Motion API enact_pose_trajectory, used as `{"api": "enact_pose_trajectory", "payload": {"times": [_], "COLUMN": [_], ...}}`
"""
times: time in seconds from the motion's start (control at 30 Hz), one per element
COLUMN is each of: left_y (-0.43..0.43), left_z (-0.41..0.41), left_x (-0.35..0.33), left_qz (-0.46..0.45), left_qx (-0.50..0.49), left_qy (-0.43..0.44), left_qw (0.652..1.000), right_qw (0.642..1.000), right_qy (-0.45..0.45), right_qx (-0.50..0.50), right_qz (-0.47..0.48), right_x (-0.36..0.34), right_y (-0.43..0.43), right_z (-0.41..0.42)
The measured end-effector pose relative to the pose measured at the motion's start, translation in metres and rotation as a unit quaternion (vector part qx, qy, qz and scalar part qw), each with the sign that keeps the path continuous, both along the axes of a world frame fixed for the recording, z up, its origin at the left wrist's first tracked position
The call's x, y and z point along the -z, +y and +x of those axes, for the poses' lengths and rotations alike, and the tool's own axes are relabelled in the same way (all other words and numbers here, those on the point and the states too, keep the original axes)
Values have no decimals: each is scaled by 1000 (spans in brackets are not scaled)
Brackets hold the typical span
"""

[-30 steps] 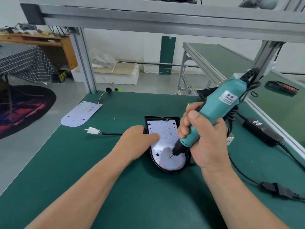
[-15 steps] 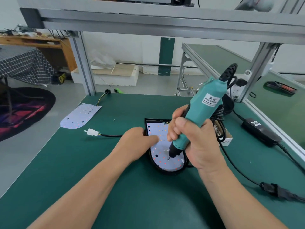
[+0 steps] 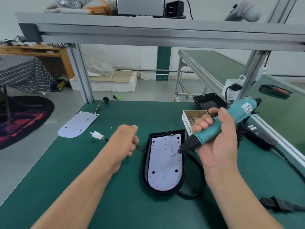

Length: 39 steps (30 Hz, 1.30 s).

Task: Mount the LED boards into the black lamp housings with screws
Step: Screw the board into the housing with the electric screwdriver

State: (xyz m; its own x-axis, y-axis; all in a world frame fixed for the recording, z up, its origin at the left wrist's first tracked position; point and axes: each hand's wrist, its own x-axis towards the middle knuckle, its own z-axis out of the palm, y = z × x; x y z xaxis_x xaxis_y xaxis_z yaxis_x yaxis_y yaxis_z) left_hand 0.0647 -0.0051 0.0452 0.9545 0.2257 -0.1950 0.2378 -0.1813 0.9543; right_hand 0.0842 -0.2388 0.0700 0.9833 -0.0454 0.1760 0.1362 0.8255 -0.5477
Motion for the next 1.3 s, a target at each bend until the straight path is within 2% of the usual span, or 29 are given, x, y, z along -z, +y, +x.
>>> {"api": "enact_pose_trajectory", "payload": {"times": [0.03,0.1,0.13,0.2,0.43,0.7,0.93,1.07,1.2,1.3], "left_y": [3,3,0,-9,-30,-36,-34,-37,-40,-42], "left_z": [0,-3,-5,-11,-23,-27,-29,-31,-32,-32], "left_x": [-3,-8,-9,-11,-7,-7,-5,-5,-8,-8], "left_qz": [-73,-237,-290,-326,-309,-331,-381,-356,-280,-259], "left_qx": [-29,-19,3,49,161,136,152,148,127,129], "left_qy": [-20,-37,-34,-18,-4,28,75,77,45,38], "left_qw": [997,971,956,944,937,933,909,919,950,956], "right_qw": [1000,1000,1000,1000,1000,999,999,999,998,998], "right_qy": [5,6,3,0,2,-8,-11,-11,-10,-9], "right_qx": [3,-2,-8,-18,-18,-24,-18,-14,-20,-6], "right_qz": [5,15,21,25,26,35,45,47,56,62], "right_x": [0,2,3,3,1,-2,-4,-5,-5,-7], "right_y": [0,0,0,1,1,2,-1,-1,0,-1], "right_z": [1,1,1,0,-1,-4,-4,-5,-6,-6]}}
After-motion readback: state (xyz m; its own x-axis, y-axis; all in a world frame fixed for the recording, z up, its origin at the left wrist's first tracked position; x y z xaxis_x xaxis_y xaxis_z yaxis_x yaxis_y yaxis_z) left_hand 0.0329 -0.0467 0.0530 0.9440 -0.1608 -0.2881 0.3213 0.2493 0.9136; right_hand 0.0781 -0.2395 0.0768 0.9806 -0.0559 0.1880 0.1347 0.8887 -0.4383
